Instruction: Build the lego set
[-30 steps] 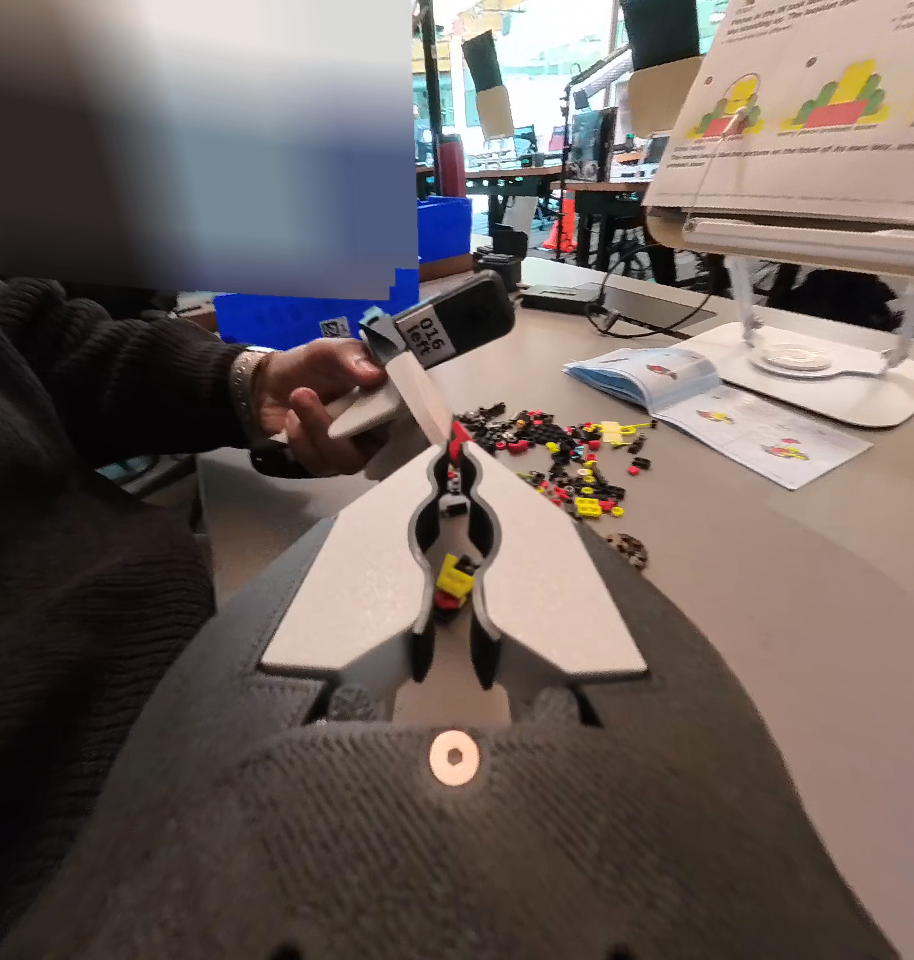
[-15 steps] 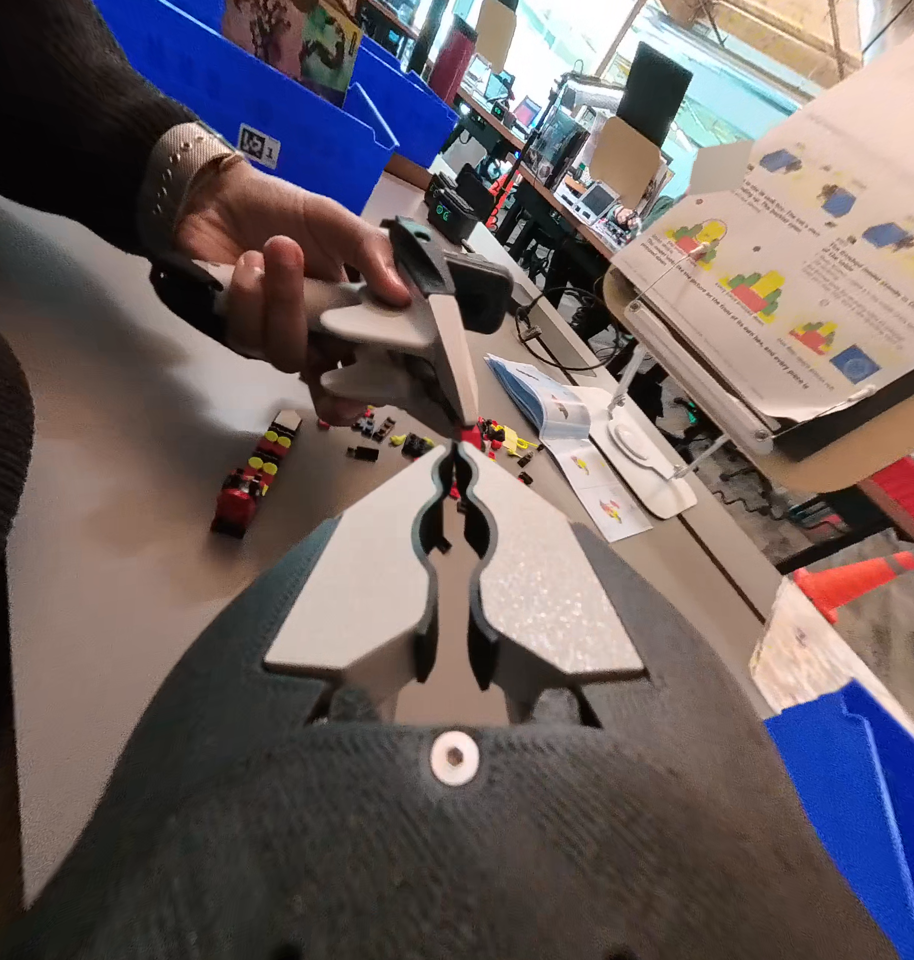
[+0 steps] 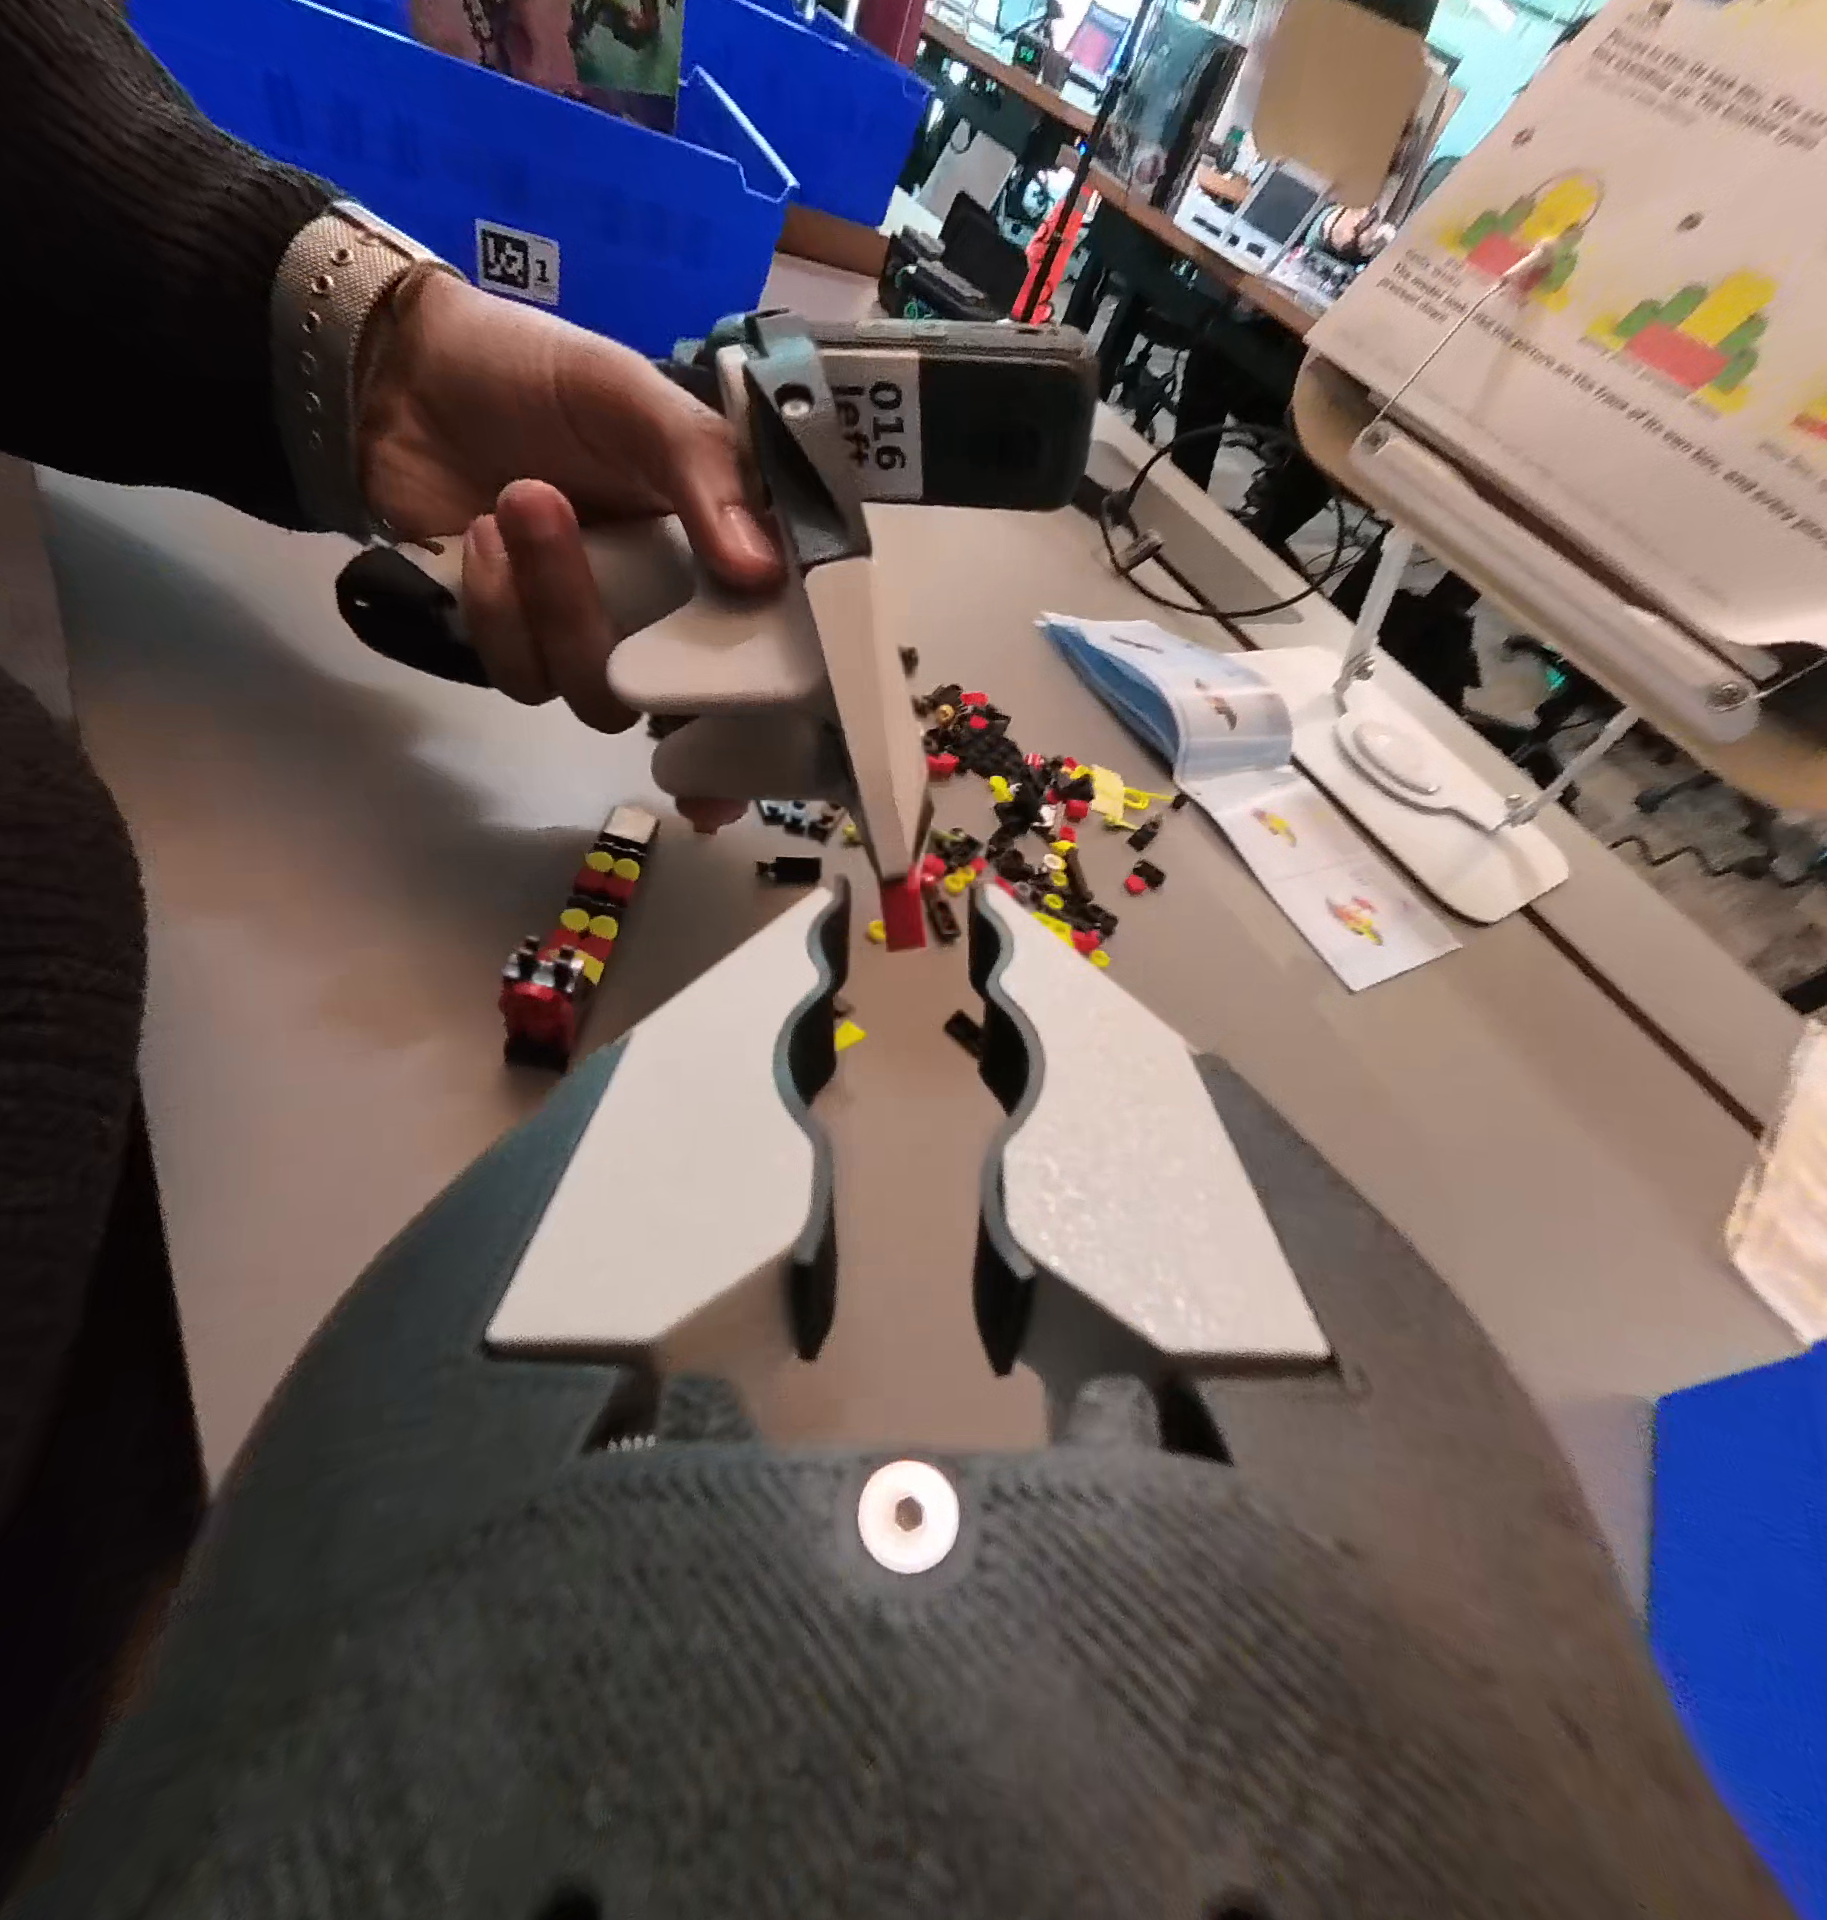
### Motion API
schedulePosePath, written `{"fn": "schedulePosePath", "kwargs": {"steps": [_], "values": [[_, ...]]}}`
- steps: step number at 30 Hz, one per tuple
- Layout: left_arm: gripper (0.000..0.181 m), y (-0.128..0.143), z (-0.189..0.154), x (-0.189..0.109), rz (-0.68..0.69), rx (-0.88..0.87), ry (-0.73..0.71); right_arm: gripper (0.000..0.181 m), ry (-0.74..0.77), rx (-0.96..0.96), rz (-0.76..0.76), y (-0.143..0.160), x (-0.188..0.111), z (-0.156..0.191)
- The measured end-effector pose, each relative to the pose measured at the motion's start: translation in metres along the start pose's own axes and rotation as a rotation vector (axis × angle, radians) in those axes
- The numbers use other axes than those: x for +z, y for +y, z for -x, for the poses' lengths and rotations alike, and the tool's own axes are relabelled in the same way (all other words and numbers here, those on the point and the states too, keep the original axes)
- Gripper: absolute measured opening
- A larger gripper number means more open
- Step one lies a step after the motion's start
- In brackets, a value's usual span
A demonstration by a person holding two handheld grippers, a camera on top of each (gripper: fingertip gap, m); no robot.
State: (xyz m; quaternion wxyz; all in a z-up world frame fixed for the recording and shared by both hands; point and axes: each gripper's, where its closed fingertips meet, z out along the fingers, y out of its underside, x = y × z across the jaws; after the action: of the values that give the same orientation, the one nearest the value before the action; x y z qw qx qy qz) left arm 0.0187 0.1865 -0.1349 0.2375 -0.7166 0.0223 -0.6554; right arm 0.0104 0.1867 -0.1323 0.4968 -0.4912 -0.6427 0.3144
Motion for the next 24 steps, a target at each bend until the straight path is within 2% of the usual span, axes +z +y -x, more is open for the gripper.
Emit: {"fn": "schedulePosePath", "kwargs": {"steps": [4, 7, 9, 12, 15, 18, 21, 24], "values": [[0.000, 0.005, 0.002, 0.002, 0.029, 0.007, -0.009, 0.020, -0.021, 0.021, 0.055, 0.009, 0.005, 0.006], [0.000, 0.006, 0.005, 0.002, 0.033, 0.008, -0.022, 0.007, -0.027, 0.042, 0.080, 0.013, 0.008, 0.008], [0.002, 0.003, 0.007, 0.000, 0.021, 0.011, -0.037, 0.007, -0.014, 0.054, 0.088, 0.014, 0.009, 0.006], [0.018, -0.002, 0.024, -0.008, 0.015, 0.081, -0.175, 0.006, 0.042, 0.132, 0.155, 0.027, 0.010, -0.004], [0.019, -0.001, 0.051, -0.022, 0.069, 0.189, -0.405, 0.006, 0.053, 0.329, 0.307, 0.058, 0.015, -0.001], [0.023, 0.008, 0.068, -0.028, 0.161, 0.274, -0.545, 0.007, 0.036, 0.517, 0.380, 0.073, 0.021, 0.012], [0.026, 0.017, 0.081, -0.028, 0.227, 0.326, -0.628, 0.007, 0.056, 0.603, 0.372, 0.072, 0.024, 0.015], [0.029, 0.025, 0.087, -0.023, 0.264, 0.329, -0.648, 0.006, 0.056, 0.655, 0.374, 0.071, 0.028, 0.022]]}}
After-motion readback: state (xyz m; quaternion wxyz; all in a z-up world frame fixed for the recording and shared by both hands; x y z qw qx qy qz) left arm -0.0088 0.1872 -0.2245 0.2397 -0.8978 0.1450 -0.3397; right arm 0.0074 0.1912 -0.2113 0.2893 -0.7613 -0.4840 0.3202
